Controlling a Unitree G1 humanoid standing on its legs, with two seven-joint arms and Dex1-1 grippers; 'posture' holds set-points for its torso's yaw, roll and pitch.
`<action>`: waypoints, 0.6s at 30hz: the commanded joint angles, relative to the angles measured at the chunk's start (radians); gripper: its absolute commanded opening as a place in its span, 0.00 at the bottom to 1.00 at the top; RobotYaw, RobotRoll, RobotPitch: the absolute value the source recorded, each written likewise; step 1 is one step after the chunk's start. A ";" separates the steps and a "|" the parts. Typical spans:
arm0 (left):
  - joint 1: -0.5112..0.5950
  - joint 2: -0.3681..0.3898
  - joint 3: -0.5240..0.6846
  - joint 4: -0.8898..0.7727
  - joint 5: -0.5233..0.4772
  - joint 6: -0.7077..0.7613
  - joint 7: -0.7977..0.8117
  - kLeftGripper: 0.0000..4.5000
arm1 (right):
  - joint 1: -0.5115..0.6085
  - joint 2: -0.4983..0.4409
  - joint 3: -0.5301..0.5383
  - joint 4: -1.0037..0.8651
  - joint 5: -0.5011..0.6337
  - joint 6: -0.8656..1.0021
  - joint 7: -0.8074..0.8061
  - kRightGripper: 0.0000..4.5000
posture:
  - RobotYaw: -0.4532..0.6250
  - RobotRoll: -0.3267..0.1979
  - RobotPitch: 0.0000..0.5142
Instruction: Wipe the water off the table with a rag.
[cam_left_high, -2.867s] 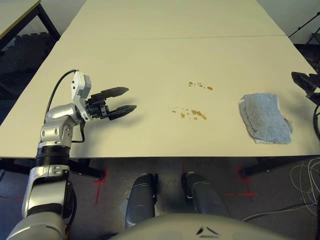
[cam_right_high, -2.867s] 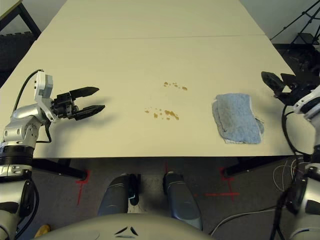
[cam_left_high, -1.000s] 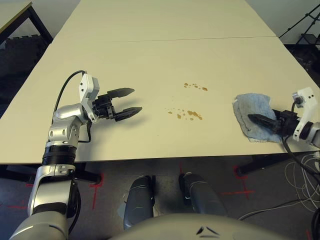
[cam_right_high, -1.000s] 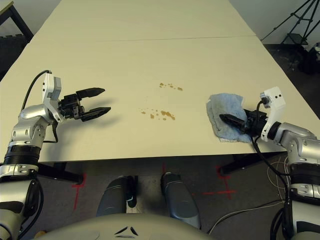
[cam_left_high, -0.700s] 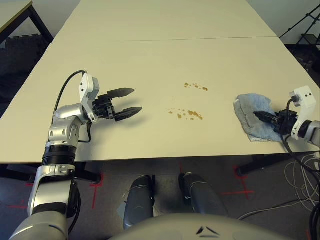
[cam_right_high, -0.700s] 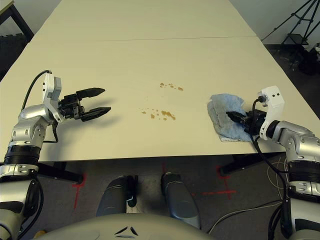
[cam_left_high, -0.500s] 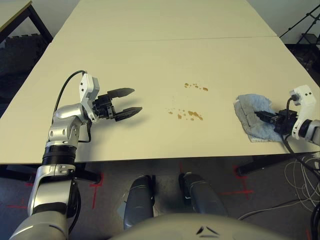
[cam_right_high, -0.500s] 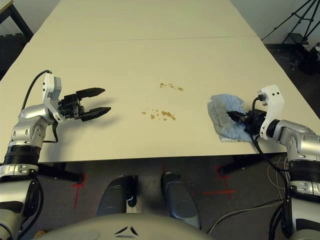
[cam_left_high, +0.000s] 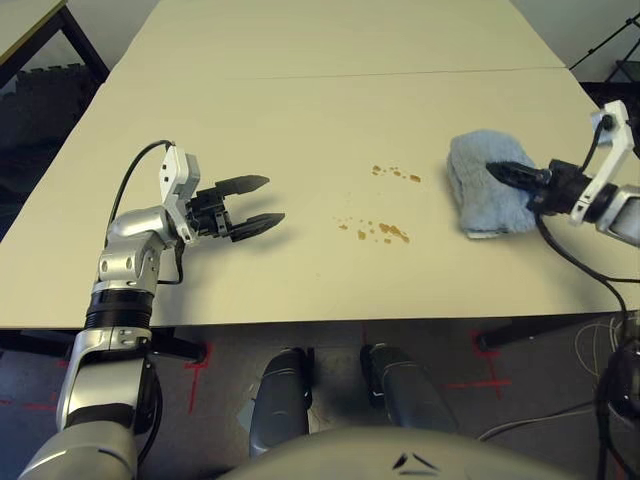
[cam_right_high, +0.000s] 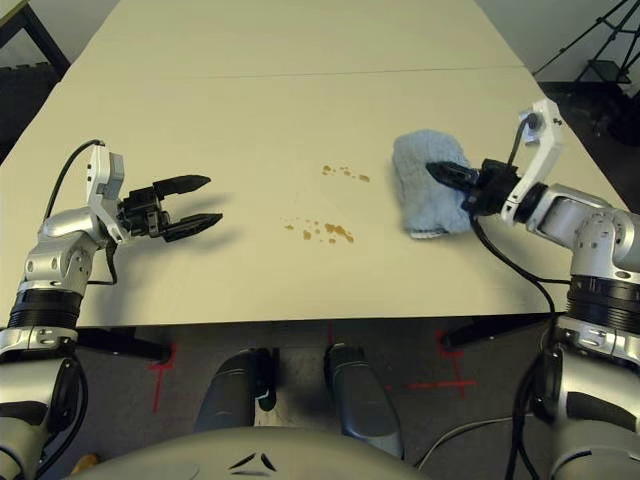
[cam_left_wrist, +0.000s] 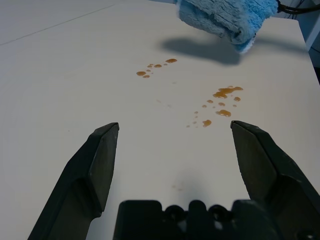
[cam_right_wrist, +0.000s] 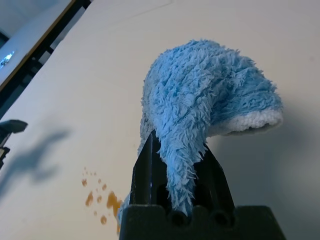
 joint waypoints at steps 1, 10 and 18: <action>0.000 -0.001 -0.007 0.009 0.016 -0.013 -0.002 1.00 | -0.022 0.041 0.004 0.020 -0.023 -0.052 -0.064 0.03 | 0.22 0.62 0.25; 0.005 -0.004 -0.006 0.002 0.012 -0.014 0.002 1.00 | -0.094 0.169 0.080 0.271 -0.180 -0.330 -0.154 0.03 | 0.23 0.62 0.24; 0.016 0.003 -0.004 -0.007 0.012 -0.013 0.001 1.00 | -0.148 0.224 0.155 0.452 -0.287 -0.459 -0.166 0.03 | 0.24 0.62 0.24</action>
